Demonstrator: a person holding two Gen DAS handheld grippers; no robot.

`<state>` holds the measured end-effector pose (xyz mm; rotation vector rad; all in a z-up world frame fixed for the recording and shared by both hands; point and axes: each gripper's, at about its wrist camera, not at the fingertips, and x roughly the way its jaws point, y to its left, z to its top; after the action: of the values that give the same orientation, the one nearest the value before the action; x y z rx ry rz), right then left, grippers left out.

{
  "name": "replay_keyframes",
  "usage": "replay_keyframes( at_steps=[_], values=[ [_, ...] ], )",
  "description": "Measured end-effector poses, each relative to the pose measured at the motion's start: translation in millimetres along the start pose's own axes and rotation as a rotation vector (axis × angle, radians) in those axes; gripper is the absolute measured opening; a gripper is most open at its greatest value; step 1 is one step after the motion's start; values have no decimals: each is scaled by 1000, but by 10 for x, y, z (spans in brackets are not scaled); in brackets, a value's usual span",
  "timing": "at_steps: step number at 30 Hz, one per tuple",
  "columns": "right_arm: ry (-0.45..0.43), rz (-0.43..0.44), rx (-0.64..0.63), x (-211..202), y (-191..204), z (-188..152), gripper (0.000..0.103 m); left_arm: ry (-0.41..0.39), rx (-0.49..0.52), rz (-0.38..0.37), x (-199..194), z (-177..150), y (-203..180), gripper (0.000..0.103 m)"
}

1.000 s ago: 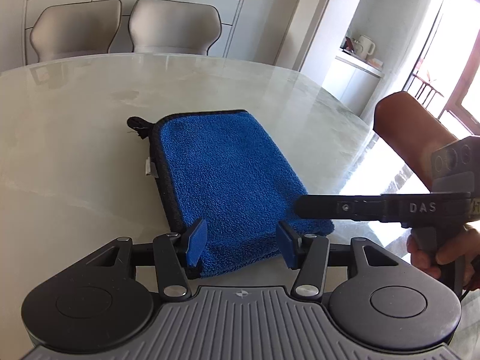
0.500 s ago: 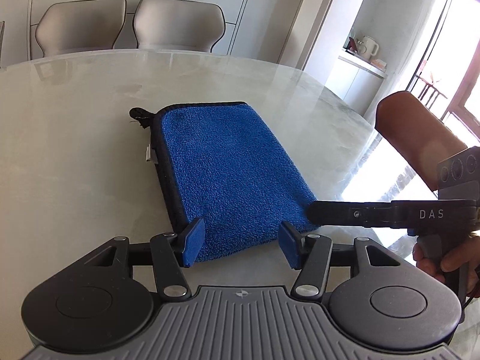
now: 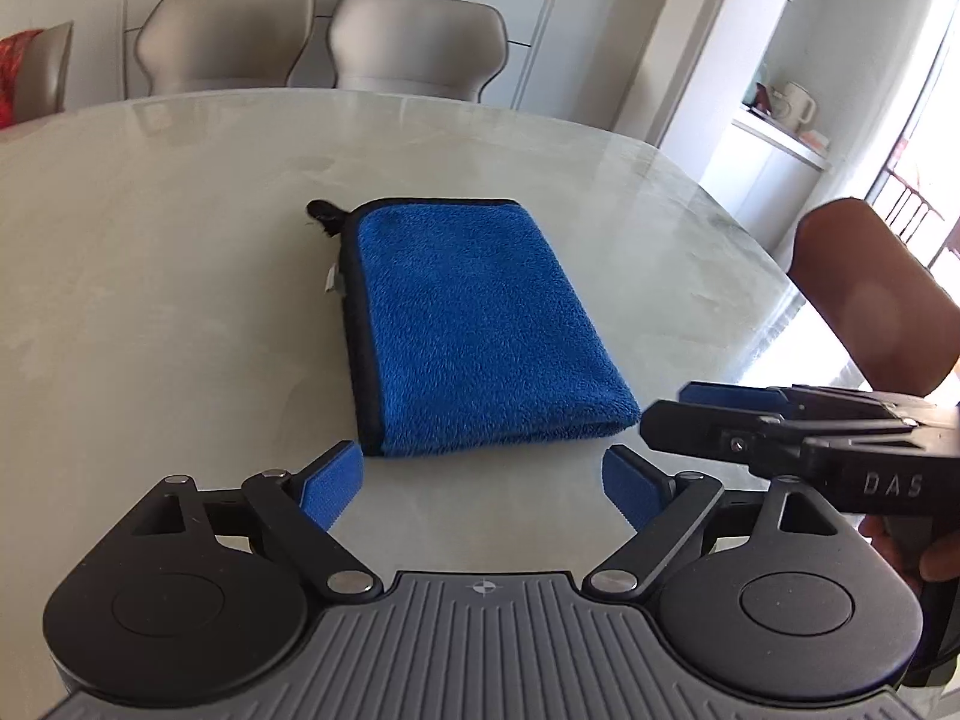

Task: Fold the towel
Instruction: 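Open both grippers and withdraw them from the folded towel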

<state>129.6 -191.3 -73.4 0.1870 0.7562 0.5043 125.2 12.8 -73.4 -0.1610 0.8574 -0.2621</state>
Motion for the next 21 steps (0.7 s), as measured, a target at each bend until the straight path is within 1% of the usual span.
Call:
replay_keyframes(
  at_steps=[1,2,3,5,8,11,13,16,19,21],
  values=[
    [-5,-15,11,-46,10,-13,86,-3,1,5,-38,-14,-16,94],
    [-14,-27,29,-99,15,-28,101,-6,2,10,-74,-21,-32,94],
    [-25,-37,43,-149,21,-38,102,-10,3,17,-115,-28,-49,94],
    [-42,-57,59,-242,44,-47,102,-23,0,30,-187,-33,-75,94],
    [-28,-111,47,-339,120,-40,102,-41,-20,46,-313,-43,-107,96],
    [-2,-184,11,-401,231,-60,102,-44,-50,70,-405,-63,-114,97],
    [-6,-223,-22,-437,313,-106,102,-47,-59,88,-456,-83,-115,97],
    [-4,-260,-54,-481,422,-189,102,-40,-69,94,-505,-109,-124,97],
    [-24,-282,-42,-550,485,-264,102,-34,-81,100,-540,-142,-143,97],
    [-37,-287,-34,-600,502,-301,102,-45,-88,117,-573,-162,-167,97]
  ],
)
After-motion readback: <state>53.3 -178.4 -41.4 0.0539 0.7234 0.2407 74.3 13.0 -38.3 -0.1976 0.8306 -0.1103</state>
